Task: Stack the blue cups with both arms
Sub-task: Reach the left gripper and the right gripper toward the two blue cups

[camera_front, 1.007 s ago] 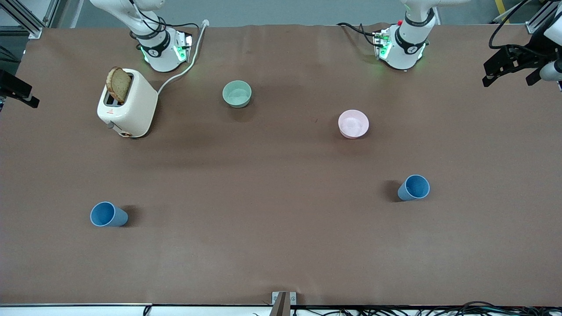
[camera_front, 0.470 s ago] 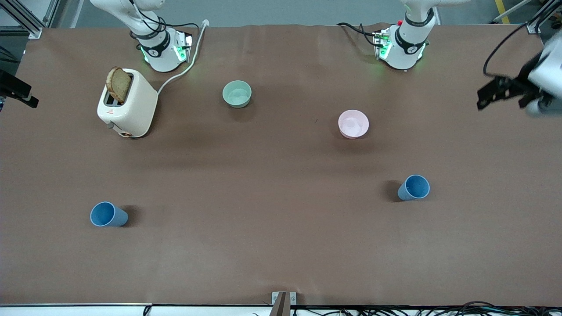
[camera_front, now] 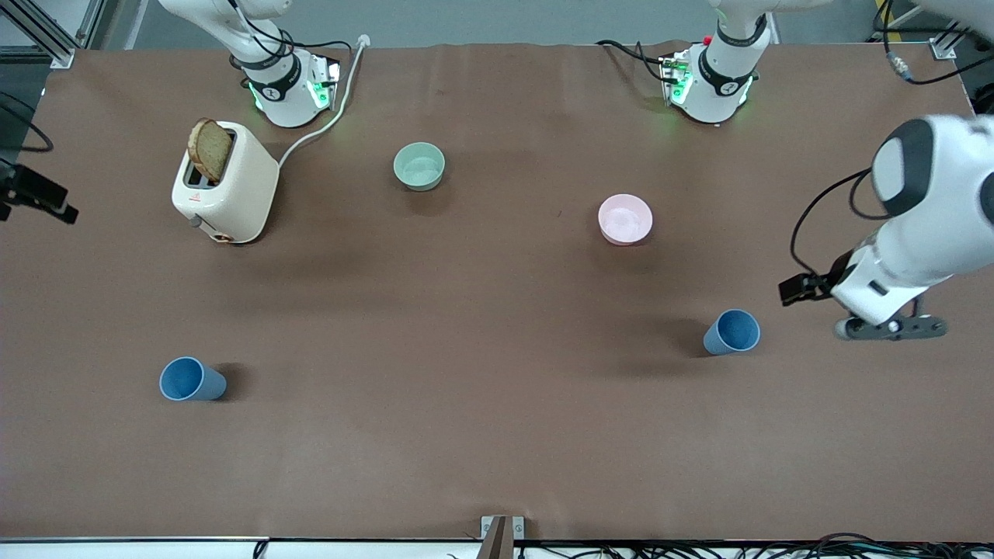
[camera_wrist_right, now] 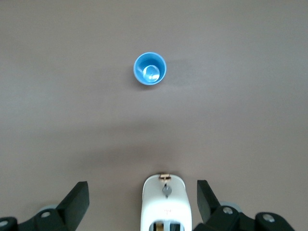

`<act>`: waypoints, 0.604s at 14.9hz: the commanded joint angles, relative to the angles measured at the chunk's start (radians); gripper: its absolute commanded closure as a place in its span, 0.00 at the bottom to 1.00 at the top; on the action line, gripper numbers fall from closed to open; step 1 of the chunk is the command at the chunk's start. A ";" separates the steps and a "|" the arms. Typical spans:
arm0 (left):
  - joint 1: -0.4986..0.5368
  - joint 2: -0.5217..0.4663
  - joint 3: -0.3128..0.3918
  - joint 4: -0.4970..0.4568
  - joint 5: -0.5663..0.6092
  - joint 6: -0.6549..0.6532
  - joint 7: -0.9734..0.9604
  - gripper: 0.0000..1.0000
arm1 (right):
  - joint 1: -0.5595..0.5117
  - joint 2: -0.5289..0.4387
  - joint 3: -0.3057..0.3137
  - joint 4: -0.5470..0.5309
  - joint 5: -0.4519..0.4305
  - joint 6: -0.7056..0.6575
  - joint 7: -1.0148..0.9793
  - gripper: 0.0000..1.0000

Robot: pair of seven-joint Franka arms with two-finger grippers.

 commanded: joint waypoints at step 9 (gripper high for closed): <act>-0.010 0.208 -0.010 -0.032 0.009 0.206 -0.017 0.30 | 0.011 0.378 -0.038 0.011 0.011 0.370 -0.064 0.00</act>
